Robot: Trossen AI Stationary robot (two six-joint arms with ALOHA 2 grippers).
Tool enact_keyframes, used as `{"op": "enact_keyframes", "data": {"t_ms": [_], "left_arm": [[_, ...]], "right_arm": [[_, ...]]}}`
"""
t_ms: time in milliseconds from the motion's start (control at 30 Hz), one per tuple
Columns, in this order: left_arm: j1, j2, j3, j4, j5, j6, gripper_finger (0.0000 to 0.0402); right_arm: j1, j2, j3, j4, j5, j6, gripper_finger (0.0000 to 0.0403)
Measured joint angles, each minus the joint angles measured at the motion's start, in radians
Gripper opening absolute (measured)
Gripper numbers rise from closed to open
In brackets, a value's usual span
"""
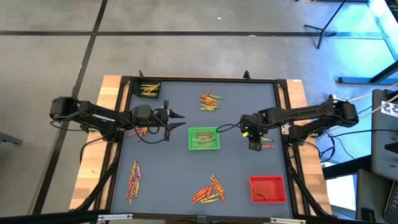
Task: Sort crayons
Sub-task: Put the light green crayon into the black bin
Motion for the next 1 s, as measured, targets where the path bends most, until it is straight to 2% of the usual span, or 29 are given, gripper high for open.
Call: {"op": "enact_keyframes", "data": {"t_ms": [467, 667, 833, 1000], "left_arm": [[0.0, 0.0, 0.0, 0.0, 0.0, 0.0, 0.0115], [0.0, 0.0, 0.0, 0.0, 0.0, 0.0, 0.0115], [0.0, 0.0, 0.0, 0.0, 0.0, 0.0, 0.0115], [0.0, 0.0, 0.0, 0.0, 0.0, 0.0, 0.0115]], "right_arm": [[0.0, 0.007, -0.115, 0.169, 0.008, 0.025, 0.0174], [0.0, 0.053, -0.131, 0.167, -0.025, 0.037, 0.0174], [0.0, 0.112, -0.125, 0.164, 0.025, 0.062, 0.0174], [0.0, 0.15, -0.124, 0.159, 0.028, 0.061, 0.0141]]}}
